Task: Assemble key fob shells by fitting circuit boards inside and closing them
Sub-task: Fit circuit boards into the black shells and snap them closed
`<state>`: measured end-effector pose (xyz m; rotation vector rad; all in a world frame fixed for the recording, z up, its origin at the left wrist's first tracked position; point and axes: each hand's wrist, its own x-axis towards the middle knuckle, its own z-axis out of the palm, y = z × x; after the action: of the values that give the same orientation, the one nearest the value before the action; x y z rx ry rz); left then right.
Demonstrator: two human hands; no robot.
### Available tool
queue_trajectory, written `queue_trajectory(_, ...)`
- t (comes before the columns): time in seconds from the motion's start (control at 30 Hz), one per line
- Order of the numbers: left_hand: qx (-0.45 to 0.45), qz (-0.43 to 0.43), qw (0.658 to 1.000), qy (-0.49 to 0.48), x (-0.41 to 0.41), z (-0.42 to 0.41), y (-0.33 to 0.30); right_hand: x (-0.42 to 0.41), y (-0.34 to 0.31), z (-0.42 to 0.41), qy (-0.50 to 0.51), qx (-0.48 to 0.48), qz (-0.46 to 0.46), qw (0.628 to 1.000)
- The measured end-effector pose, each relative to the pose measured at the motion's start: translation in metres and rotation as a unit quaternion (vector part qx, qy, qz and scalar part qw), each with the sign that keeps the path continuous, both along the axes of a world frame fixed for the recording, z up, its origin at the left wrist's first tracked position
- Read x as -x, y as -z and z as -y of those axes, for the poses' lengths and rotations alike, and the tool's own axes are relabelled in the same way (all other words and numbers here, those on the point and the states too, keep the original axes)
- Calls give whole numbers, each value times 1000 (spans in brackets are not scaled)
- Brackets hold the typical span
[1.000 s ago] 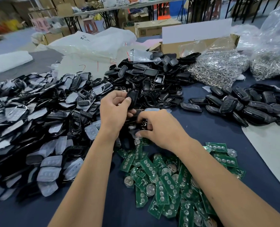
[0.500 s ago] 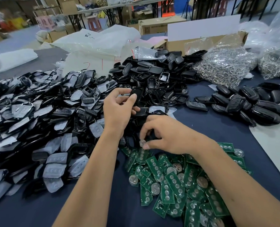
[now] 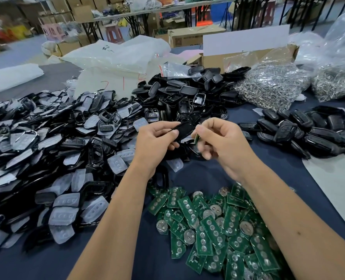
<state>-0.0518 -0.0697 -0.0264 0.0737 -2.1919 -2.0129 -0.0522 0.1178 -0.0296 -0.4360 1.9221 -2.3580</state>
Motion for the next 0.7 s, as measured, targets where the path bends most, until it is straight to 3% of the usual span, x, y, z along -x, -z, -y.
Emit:
queue_trajectory(0.27, -48, 27, 998, 27, -5, -7, -1, 6, 10, -3, 141, -22, -24, 989)
queue_trajectory(0.7, -59, 29, 996, 66, -11, -22, 0, 1, 12, 4, 176, -26, -46, 983)
